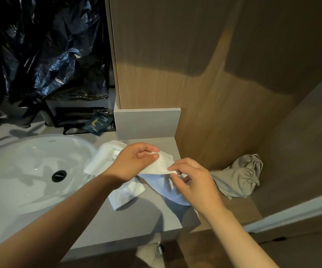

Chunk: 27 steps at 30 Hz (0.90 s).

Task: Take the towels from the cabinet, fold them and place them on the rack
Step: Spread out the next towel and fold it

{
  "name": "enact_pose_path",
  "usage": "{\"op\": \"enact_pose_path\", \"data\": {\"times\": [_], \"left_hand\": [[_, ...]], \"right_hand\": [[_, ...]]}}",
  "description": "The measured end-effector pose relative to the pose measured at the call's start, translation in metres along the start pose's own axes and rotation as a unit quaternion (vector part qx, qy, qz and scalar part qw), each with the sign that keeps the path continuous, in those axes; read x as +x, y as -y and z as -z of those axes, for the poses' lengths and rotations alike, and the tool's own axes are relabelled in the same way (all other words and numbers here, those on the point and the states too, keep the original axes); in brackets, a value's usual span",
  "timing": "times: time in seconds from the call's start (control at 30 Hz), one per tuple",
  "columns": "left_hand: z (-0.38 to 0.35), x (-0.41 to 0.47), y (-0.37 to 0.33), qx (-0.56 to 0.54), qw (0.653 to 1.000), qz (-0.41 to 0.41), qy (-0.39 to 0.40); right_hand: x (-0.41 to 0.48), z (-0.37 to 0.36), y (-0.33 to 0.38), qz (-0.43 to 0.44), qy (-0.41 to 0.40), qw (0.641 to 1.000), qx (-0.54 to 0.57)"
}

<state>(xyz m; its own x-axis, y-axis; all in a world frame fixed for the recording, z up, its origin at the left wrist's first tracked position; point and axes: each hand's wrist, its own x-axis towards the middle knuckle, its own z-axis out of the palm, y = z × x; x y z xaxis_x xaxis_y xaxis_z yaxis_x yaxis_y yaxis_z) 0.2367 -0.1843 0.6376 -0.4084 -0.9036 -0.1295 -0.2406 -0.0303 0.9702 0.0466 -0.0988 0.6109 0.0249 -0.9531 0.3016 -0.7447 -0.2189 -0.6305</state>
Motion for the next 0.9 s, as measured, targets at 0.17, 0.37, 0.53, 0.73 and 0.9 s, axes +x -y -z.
{"op": "enact_pose_path", "data": {"times": [0.17, 0.37, 0.53, 0.73, 0.9], "left_hand": [[0.008, -0.013, 0.014, 0.143, 0.986, -0.071, 0.046], [0.012, -0.023, 0.022, 0.313, 0.925, -0.215, -0.013], [0.013, -0.026, 0.020, 0.336, 0.915, -0.220, -0.023], [0.028, -0.028, 0.018, 0.268, 0.943, -0.195, -0.029], [0.015, -0.032, -0.021, 0.209, 0.949, -0.227, -0.062]], "right_hand": [[0.003, 0.013, 0.002, -0.011, -0.030, 0.999, 0.036], [0.004, 0.026, 0.021, -0.059, -0.055, 0.992, 0.094], [0.007, 0.051, 0.040, -0.044, -0.140, 0.984, 0.105], [0.009, 0.095, 0.028, -0.082, -0.246, 0.963, 0.071], [0.007, 0.105, 0.025, -0.108, -0.160, 0.981, -0.026]]}}
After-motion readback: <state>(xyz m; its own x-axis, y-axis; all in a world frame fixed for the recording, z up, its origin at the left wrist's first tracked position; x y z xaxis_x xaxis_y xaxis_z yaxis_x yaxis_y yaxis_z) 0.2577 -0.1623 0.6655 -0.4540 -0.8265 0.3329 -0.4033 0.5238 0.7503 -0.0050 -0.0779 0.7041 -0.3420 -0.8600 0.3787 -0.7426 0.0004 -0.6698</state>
